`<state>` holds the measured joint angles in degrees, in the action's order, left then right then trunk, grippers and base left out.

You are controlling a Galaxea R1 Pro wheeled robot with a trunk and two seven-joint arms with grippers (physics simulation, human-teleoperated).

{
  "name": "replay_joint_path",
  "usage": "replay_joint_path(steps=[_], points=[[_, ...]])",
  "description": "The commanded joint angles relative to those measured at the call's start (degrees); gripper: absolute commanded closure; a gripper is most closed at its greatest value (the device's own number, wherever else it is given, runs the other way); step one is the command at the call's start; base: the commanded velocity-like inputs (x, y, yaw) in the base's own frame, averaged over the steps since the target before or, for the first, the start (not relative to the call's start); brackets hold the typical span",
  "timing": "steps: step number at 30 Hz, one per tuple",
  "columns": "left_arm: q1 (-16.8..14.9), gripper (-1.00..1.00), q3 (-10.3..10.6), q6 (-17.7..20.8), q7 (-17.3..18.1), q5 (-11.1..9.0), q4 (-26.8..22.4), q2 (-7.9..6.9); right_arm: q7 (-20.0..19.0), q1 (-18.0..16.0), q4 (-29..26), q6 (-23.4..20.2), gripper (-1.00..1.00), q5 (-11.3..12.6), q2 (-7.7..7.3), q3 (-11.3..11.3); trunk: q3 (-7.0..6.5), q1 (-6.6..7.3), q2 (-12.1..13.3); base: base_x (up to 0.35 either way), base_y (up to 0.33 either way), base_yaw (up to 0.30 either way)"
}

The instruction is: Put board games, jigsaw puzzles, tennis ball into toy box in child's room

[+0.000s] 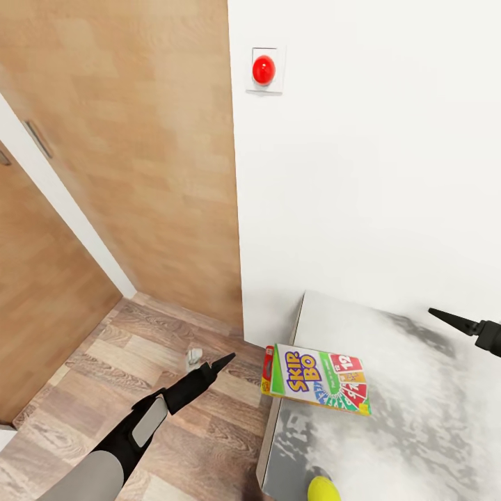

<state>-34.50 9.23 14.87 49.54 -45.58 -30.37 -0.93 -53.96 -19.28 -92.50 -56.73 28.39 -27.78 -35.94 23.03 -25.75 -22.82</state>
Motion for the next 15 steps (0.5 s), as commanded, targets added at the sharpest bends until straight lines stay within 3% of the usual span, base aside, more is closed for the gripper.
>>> replay_joint_path(steps=[1,15], points=[[0.0,-1.0,0.3,0.5,0.0,-0.6,0.0,-0.06,-0.3,-0.1,0.0,-0.2,-1.0,-0.1,-0.01,0.0,0.09,-0.03,-0.1,0.0,0.0,-0.007],[-0.1,-1.0,0.2,0.6,-1.0,-0.7,0.7,0.02,-0.7,-0.1,0.0,-0.2,-1.0,-0.1,0.01,-0.1,0.08,-0.03,-0.1,0.0,0.0,-0.003]])
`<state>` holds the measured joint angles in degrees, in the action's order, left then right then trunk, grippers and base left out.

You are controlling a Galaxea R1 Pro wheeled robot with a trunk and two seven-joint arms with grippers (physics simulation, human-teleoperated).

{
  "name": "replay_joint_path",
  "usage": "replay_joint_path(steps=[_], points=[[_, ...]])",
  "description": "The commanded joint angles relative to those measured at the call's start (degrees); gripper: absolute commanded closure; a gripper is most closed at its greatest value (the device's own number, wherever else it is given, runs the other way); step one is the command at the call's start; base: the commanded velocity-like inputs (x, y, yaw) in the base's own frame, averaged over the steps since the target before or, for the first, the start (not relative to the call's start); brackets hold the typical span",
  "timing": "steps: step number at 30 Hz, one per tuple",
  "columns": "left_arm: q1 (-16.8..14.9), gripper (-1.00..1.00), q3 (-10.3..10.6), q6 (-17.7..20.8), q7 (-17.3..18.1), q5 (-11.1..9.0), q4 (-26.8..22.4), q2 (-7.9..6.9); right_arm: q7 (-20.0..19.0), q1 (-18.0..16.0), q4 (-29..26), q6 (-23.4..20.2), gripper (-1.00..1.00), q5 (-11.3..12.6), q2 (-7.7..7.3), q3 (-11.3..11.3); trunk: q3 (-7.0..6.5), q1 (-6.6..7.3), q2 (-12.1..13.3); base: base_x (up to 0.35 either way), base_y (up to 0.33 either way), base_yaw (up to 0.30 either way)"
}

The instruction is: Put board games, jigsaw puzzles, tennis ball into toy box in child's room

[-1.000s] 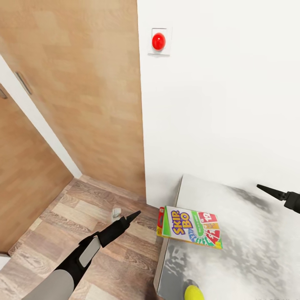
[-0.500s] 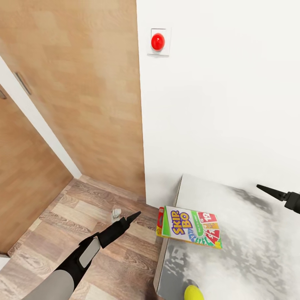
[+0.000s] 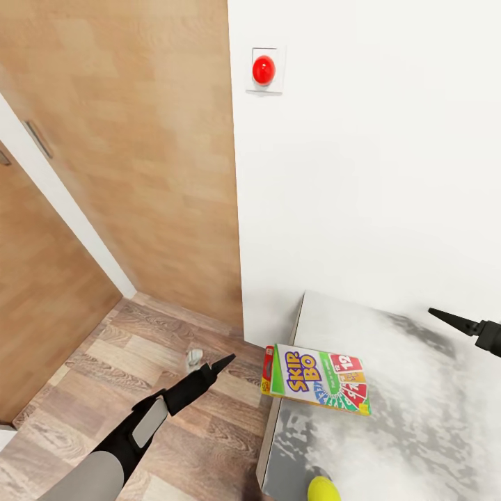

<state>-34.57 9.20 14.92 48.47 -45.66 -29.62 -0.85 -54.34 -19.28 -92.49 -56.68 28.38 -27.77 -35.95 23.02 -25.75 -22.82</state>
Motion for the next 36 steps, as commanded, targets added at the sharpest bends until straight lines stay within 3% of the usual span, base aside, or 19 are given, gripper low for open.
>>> replay_joint_path(steps=[1,9,36], points=[[-0.1,-1.0,0.3,0.5,-0.1,-0.7,0.2,-0.04,-0.3,-0.1,0.0,-0.2,-1.0,-0.1,-0.01,0.0,0.09,-0.03,-0.1,0.0,0.0,0.0],[-0.1,-1.0,0.2,0.9,-0.6,-0.8,0.6,0.27,-0.3,-0.1,0.0,-0.2,-1.0,-0.1,-0.01,0.0,0.09,-0.03,-0.1,0.0,0.0,0.0],[-0.2,-1.0,0.1,2.3,-1.1,-1.1,1.1,3.98,-0.3,-0.1,0.0,-0.2,-1.0,-0.2,0.0,0.0,0.09,-0.03,-0.1,0.0,0.0,0.0]])
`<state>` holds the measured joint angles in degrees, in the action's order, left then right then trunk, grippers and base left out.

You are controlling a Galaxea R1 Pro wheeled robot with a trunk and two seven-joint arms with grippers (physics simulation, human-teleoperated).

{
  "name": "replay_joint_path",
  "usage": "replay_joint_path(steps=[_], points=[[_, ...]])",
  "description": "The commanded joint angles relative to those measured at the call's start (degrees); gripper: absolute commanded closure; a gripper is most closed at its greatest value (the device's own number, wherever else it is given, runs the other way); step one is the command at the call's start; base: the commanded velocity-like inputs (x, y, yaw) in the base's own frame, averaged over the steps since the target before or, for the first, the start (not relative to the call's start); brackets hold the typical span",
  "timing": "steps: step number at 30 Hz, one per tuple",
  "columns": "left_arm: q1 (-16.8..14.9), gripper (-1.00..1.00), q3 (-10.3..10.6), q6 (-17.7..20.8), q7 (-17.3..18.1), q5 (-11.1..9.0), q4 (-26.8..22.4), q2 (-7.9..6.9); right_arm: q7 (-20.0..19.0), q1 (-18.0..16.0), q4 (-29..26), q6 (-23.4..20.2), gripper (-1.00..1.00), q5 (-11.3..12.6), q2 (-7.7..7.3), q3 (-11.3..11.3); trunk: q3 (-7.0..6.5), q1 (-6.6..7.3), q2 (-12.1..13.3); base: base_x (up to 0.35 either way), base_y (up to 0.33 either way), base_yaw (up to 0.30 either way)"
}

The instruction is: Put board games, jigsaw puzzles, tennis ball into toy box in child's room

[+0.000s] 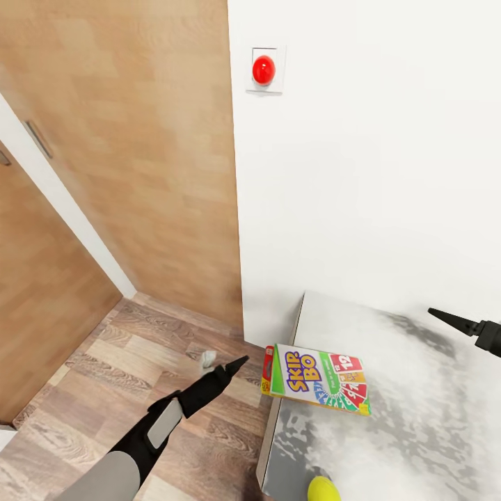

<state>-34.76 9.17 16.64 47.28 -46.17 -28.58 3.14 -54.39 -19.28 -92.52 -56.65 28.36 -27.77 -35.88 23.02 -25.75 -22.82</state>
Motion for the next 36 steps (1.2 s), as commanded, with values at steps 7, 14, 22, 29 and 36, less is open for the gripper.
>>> replay_joint_path(steps=[7,14,22,29,36], points=[[-0.1,-1.0,0.1,0.5,-0.2,-0.8,0.0,0.7,-0.3,-0.1,0.0,-0.2,-1.0,-0.1,-0.01,0.0,0.09,-0.03,-0.1,0.0,0.0,0.0],[-0.1,-1.0,0.0,0.5,-1.7,-0.9,0.0,1.23,-0.3,-0.1,0.0,-0.2,-1.0,-0.1,-0.01,0.0,0.09,-0.03,-0.1,0.0,0.0,0.0],[-0.1,-1.0,-0.1,0.5,-3.5,-1.1,-0.1,1.54,-0.3,-0.1,0.0,-0.2,-1.0,-0.1,-0.01,0.1,0.09,-0.03,-0.1,0.0,0.0,0.0],[-0.1,-1.0,-0.2,0.5,-4.0,-1.1,-0.1,1.63,-0.3,-0.1,0.0,-0.2,-1.0,-0.1,-0.01,0.2,0.09,-0.03,-0.1,0.0,0.0,0.0],[0.0,-1.0,-0.3,0.4,-4.4,-1.1,-0.1,1.67,-0.3,-0.1,0.0,-0.2,-1.0,-0.1,-0.01,0.1,0.01,-0.03,-0.1,0.0,0.0,-0.086]])
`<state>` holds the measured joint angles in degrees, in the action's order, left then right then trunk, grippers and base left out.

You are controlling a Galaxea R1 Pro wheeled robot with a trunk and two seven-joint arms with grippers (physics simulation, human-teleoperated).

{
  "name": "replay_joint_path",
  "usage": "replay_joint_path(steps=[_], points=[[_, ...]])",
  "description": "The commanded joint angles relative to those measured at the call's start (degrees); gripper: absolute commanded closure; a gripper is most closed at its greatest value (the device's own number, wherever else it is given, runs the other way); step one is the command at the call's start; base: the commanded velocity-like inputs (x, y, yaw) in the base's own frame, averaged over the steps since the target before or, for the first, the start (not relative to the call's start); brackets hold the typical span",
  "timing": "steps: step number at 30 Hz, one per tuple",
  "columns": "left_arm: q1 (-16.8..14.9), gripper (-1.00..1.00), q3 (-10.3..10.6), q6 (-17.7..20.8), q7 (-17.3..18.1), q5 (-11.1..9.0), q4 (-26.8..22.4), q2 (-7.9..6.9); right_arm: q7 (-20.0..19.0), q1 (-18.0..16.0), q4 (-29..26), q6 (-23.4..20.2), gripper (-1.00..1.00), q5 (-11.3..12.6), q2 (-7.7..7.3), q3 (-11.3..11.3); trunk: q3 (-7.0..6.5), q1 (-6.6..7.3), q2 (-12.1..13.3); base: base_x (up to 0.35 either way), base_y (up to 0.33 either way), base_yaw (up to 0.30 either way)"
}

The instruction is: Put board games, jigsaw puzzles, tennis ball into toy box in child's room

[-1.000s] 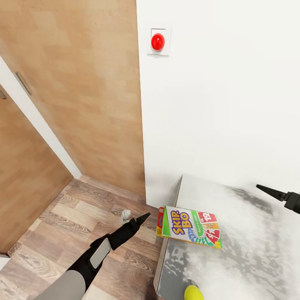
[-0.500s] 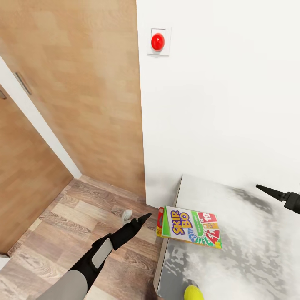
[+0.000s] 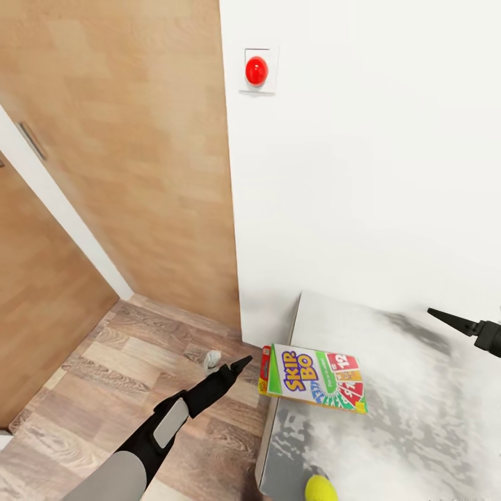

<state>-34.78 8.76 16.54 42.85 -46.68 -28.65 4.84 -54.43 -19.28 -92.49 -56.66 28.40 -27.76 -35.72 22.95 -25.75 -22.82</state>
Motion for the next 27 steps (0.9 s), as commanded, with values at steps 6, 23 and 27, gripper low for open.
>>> replay_joint_path(steps=[6,23,27], points=[[0.0,-1.0,0.1,0.5,-0.1,-0.6,0.0,-0.01,-0.3,-0.1,0.0,-0.2,-1.0,-0.2,-0.01,0.0,-0.04,-0.03,-0.1,0.0,0.0,-0.153],[0.0,-1.0,0.0,0.5,-0.1,-0.6,0.0,0.0,-0.3,-0.1,0.0,-0.2,-1.0,-0.2,-0.01,0.0,-0.14,-0.03,-0.1,0.0,0.0,-0.046],[0.0,-1.0,0.0,0.5,-0.1,-0.6,0.0,0.0,-0.3,-0.1,0.0,-0.2,-1.0,-0.1,-0.01,-0.1,-0.15,-0.03,-0.1,0.0,0.0,-0.01]])
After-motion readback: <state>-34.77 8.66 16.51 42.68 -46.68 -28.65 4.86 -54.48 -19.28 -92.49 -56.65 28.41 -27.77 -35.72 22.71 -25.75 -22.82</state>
